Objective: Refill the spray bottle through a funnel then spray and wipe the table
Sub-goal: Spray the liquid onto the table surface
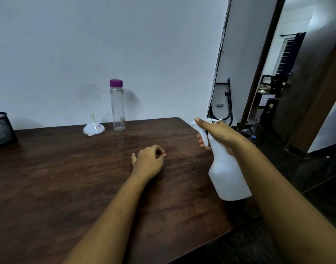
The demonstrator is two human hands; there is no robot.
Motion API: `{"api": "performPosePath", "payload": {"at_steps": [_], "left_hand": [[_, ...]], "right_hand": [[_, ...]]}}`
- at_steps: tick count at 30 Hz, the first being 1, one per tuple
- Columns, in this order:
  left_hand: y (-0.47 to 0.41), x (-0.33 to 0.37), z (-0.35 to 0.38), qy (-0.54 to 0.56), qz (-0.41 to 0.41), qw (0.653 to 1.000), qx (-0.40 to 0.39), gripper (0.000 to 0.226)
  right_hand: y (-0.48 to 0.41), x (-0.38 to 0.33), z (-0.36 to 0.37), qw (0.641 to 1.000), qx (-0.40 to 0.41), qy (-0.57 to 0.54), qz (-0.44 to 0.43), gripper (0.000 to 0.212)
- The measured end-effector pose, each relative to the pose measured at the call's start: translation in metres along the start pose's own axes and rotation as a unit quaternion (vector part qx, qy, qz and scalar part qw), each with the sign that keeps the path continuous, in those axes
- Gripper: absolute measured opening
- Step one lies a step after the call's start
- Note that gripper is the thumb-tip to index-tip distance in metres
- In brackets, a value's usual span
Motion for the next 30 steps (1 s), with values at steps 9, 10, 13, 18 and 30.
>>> {"api": "performPosePath", "payload": {"at_steps": [9, 10, 13, 18, 30], "left_hand": [[0.001, 0.000, 0.000, 0.003, 0.012, 1.000, 0.009, 0.015], [0.001, 0.000, 0.001, 0.002, 0.011, 1.000, 0.006, 0.015], [0.002, 0.000, 0.002, 0.004, 0.016, 1.000, 0.003, 0.014], [0.002, 0.002, 0.002, -0.002, 0.024, 1.000, 0.008, 0.016], [0.004, 0.003, 0.000, -0.013, 0.034, 0.999, 0.016, 0.017]], "right_hand": [[-0.004, -0.002, 0.007, 0.998, 0.034, -0.009, -0.053, 0.022], [-0.003, -0.002, 0.006, 0.998, 0.029, -0.004, -0.048, 0.025], [0.001, 0.000, 0.008, 1.000, -0.015, 0.008, -0.003, 0.039], [0.000, -0.003, 0.017, 1.000, -0.011, 0.016, -0.024, 0.032], [0.005, -0.003, 0.019, 1.000, -0.018, 0.010, -0.003, 0.030]]}}
Point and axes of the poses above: each hand's wrist, its own y-axis away from the middle knuckle, its own z-axis out of the palm, x = y × z, the point moved 3 cm from there along -y, towards the middle knuckle, and after that the axes turned 9 degrees about -z, right-handed, at the moved point
